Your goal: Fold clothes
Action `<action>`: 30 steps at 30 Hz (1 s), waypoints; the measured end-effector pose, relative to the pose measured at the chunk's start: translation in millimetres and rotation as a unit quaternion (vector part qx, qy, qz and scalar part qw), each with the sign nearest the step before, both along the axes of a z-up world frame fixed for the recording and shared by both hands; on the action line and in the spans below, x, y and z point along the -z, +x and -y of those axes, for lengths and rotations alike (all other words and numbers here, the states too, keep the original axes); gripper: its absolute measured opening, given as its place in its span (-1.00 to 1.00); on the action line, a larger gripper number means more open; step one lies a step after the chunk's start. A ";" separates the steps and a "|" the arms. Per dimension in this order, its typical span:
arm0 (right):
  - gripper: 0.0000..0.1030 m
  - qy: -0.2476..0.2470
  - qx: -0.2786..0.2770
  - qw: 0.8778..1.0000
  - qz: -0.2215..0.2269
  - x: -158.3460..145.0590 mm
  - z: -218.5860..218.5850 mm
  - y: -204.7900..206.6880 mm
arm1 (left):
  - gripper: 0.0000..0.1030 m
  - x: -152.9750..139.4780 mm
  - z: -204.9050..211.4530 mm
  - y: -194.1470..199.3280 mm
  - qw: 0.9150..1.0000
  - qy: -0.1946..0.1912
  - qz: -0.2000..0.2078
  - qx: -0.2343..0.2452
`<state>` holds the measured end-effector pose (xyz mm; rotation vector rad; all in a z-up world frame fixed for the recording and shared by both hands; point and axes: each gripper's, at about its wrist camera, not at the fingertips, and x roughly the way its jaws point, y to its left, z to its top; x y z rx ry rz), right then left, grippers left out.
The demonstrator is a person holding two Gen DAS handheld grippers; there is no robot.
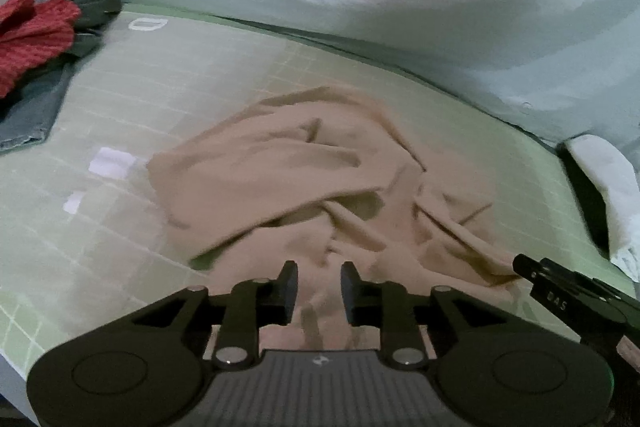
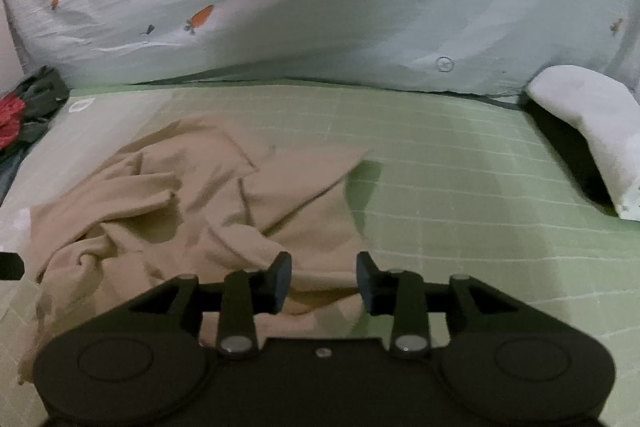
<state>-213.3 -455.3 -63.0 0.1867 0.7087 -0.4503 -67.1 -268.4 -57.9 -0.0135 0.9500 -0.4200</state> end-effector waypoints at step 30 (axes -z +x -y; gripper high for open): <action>-0.04 -0.001 0.049 0.996 -0.069 35.7 -32.7 110.1 | 0.35 67.5 0.2 149.3 0.968 0.042 -0.057 0.243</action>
